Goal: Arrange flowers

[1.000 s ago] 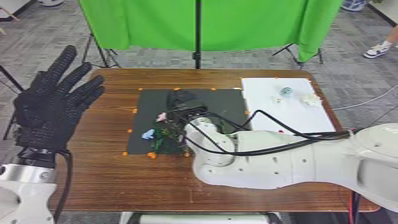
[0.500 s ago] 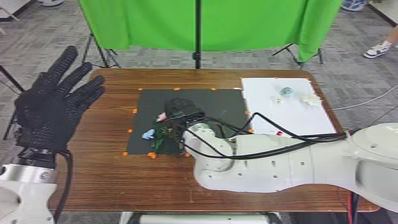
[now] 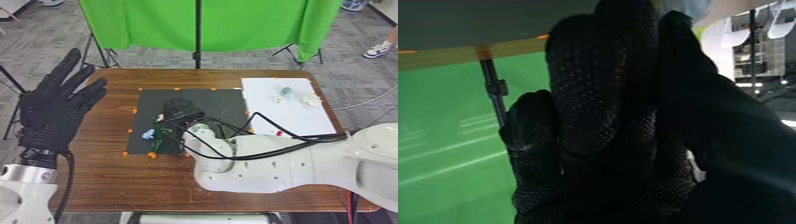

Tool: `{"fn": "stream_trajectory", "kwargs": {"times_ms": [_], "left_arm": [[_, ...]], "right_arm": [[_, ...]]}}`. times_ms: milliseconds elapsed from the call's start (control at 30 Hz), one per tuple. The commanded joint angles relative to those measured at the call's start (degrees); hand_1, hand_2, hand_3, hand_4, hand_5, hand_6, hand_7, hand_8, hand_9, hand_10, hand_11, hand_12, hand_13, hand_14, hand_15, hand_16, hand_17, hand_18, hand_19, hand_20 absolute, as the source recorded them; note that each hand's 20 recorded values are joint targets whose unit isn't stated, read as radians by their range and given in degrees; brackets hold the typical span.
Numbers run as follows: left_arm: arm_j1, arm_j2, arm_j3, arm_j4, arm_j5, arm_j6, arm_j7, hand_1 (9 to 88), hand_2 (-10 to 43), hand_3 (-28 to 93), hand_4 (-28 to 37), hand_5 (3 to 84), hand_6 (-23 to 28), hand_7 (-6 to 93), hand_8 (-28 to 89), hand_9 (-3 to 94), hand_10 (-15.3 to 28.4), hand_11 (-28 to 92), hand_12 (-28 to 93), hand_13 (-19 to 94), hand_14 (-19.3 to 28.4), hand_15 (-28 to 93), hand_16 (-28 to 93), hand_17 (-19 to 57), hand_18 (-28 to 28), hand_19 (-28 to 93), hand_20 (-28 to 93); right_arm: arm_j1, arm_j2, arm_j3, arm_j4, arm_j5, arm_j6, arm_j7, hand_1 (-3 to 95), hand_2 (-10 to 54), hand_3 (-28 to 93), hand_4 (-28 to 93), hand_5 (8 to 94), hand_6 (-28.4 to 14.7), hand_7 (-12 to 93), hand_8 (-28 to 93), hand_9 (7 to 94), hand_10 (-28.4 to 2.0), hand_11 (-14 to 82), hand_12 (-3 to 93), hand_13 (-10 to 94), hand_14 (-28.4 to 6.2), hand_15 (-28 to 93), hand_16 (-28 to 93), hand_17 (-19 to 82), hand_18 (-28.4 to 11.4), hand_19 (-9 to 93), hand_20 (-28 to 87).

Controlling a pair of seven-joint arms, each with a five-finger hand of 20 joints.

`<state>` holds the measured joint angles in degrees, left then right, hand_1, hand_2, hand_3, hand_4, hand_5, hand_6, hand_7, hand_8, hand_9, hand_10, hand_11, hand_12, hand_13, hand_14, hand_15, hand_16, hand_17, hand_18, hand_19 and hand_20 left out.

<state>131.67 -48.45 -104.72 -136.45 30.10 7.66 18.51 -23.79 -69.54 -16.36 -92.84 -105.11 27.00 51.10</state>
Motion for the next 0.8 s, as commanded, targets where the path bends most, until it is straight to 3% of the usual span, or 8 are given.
{"fn": "stream_trajectory", "kwargs": {"times_ms": [33, 233, 400, 500, 600, 667, 733, 800], "left_arm": [[0.0, -0.78, 0.37, 0.46, 0.04, -0.47, -1.30, 19.7, 5.9, 76, -28.1, 23.9, 2.9, 14.6, -10, 18.1, 14.4, 13, 15, 12, 22.5, 27, 0, -14.8, 26.5, 46, 12], [-0.3, -0.99, 0.57, 0.48, 0.19, -0.84, -1.74, 19.9, 5.6, 76, -28.2, 24.2, 3.0, 14.2, -11, 18.2, 14.7, 13, 14, 12, 21.9, 28, -1, -14.3, 26.2, 45, 12], [1.8, -1.79, -0.91, -0.68, 0.60, -0.24, -2.30, 20.1, 5.5, 76, -28.3, 24.5, 3.2, 13.8, -11, 18.4, 14.8, 14, 14, 13, 21.3, 29, -2, -13.9, 25.8, 45, 12], [3.1, -2.05, -2.14, -1.01, 0.19, 0.47, -2.71, 20.3, 5.3, 77, -28.2, 24.7, 3.2, 13.7, -11, 18.4, 14.7, 14, 13, 13, 21.0, 28, -2, -13.6, 25.8, 45, 12], [5.0, -1.93, -3.47, -1.59, 0.15, 1.12, -1.70, 20.4, 5.2, 77, -28.2, 24.9, 3.2, 13.6, -11, 18.4, 14.2, 14, 13, 14, 20.5, 27, -2, -13.4, 26.4, 45, 13], [5.3, -2.27, -3.41, -1.64, 0.13, 1.19, -1.97, 20.4, 5.3, 76, -28.2, 24.6, 3.2, 13.8, -11, 18.3, 13.9, 14, 13, 14, 20.4, 27, -2, -13.5, 26.7, 45, 13], [5.5, -2.38, -2.98, -1.58, -0.28, 2.24, -1.65, 20.4, 5.5, 76, -28.2, 24.4, 3.1, 14.1, -11, 18.2, 13.6, 14, 13, 14, 20.3, 26, -1, -13.6, 26.9, 45, 13], [6.2, -2.50, -3.01, -1.74, -0.16, 2.11, -1.33, 20.4, 5.7, 76, -28.2, 24.2, 3.0, 14.3, -11, 18.3, 13.6, 15, 13, 15, 20.6, 26, -1, -13.7, 27.1, 45, 13]], "right_arm": [[0.7, -0.1, -0.2, -0.9, -1.5, -0.1, 1.0, 49.4, -9.5, 69, -28, 70.5, 3.4, 19, -4, 93.5, -5.1, 16.0, 33.1, 85, -2.2, 58, 21, 49, -16.1, 93, 34], [0.8, 0.3, -0.2, -1.0, -1.8, -0.1, 1.3, 48.0, -9.5, 70, -28, 70.0, 3.2, 19, -6, 92.5, -5.5, 19.1, 31.7, 85, -2.2, 59, 20, 48, -16.2, 93, 35], [1.7, 1.4, 0.9, -2.6, -2.0, 1.3, 0.4, 45.9, -9.5, 71, -28, 70.0, 3.3, 19, -6, 91.5, -6.1, 22.6, 29.3, 84, -2.4, 59, 20, 49, -16.5, 93, 35], [3.0, 3.2, 2.3, -3.9, -2.5, 1.7, 0.2, 44.4, -9.5, 73, -28, 70.0, 3.3, 19, -7, 91.0, -6.4, 24.2, 28.0, 84, -2.5, 59, 20, 48, -16.6, 93, 35], [5.0, 5.7, 3.5, -4.8, -1.8, 1.6, 0.4, 42.8, -9.5, 74, -28, 69.7, 3.4, 19, -9, 90.3, -6.7, 25.6, 26.3, 84, -2.5, 59, 20, 48, -16.8, 93, 34], [4.9, 8.8, 5.8, -5.8, -1.6, 0.0, 0.8, 42.1, -9.5, 74, -28, 68.7, 3.0, 19, -13, 89.4, -6.8, 25.3, 25.2, 84, -2.9, 58, 20, 48, -17.1, 93, 33], [5.0, 11.7, 7.5, -6.3, -1.4, -0.5, 1.1, 40.6, -9.5, 75, -28, 66.7, 2.0, 18, -13, 86.7, -8.0, 25.6, 22.3, 83, -3.7, 57, 20, 47, -17.3, 93, 30], [5.4, 14.7, 8.3, -6.8, -1.0, -0.2, 1.4, 38.8, -9.5, 76, -28, 64.6, 1.0, 17, -13, 83.5, -9.4, 25.7, 18.4, 81, -4.7, 56, 19, 46, -17.6, 93, 27]]}}
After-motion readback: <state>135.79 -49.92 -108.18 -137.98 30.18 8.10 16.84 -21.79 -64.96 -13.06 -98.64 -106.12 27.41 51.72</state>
